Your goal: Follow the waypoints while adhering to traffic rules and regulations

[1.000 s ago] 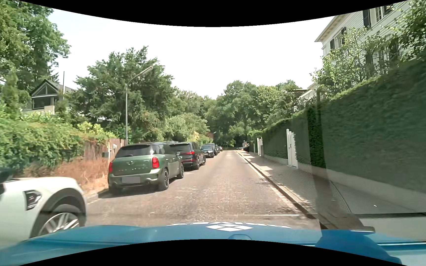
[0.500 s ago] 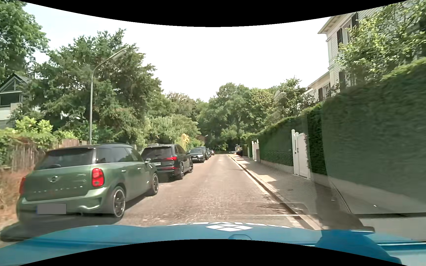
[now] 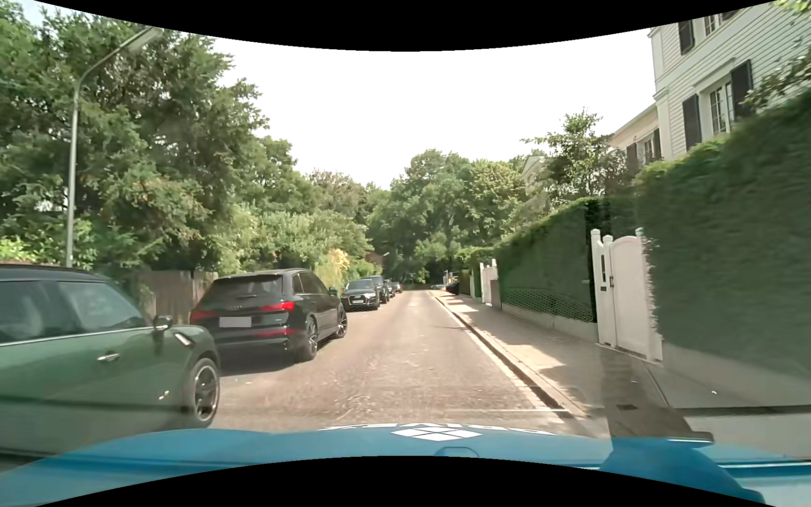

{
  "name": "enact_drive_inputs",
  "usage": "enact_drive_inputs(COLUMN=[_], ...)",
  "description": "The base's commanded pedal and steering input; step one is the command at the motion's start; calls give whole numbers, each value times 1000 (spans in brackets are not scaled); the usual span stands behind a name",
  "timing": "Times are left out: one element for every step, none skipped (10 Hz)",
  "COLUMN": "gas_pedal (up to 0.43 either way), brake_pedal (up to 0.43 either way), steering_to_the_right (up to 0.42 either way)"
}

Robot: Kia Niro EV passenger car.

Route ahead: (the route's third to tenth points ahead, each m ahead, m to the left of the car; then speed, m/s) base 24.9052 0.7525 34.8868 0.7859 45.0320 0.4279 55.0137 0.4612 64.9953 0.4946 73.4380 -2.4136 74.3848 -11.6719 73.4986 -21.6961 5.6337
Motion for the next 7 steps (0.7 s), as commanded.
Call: enact_drive_inputs(gas_pedal=[150,150,150,150,150,150,150], brake_pedal=[0,0,0,0,0,0,0], steering_to_the_right=[8,5,5,5,4,4,3])
